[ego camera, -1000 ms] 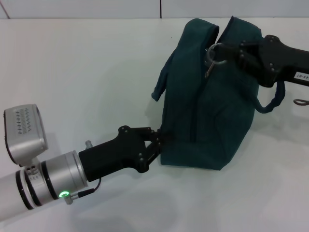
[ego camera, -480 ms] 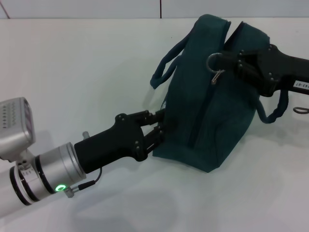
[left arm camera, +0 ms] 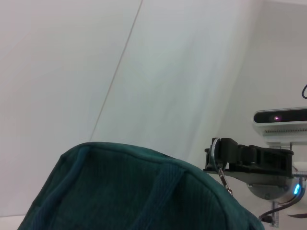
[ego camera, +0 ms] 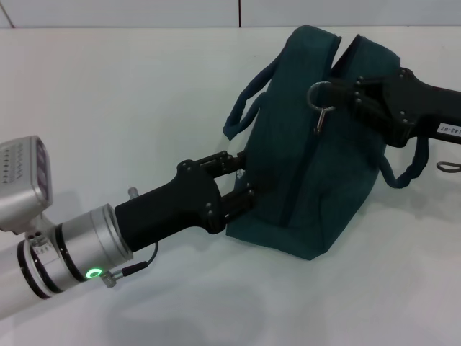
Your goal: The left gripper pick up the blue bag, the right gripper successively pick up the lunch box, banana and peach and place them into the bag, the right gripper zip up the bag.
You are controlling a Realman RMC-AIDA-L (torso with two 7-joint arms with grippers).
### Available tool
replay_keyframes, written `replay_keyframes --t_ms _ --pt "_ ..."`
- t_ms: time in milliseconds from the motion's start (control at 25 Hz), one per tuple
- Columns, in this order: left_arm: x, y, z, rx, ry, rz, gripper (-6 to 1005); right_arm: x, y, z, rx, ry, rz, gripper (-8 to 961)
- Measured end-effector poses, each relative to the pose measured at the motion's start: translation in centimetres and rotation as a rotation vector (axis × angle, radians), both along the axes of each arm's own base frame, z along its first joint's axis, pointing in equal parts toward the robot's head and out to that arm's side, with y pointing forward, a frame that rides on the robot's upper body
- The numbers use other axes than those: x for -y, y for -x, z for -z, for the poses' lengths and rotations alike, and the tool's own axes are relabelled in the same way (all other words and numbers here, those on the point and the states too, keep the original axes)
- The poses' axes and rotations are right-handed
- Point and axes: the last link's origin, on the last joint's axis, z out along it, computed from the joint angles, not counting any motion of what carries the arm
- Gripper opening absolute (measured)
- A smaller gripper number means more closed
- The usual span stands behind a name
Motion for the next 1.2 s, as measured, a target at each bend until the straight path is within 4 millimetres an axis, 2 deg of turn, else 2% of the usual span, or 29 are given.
replay_keyframes --t_ms 40,640,840,1200 --pt "0.0 0.0 0.0 -0.002 0.0 0.003 504 0.0 0.0 0.0 0.0 -0.001 -0.001 35" --pt "0.5 0.0 0.0 -0.018 -0.027 0.048 125 -1.3 -1.1 -0.6 -0.008 -0.088 0.106 38" --pt "0.7 0.0 0.1 -0.03 -0.014 0.063 54 -1.5 -1.0 -1.2 -0.041 -0.116 0.109 39" --pt "0.8 0.3 0.3 -0.053 0.0 0.073 66 -1.6 -1.4 -2.0 -0.071 -0.159 0.126 41"
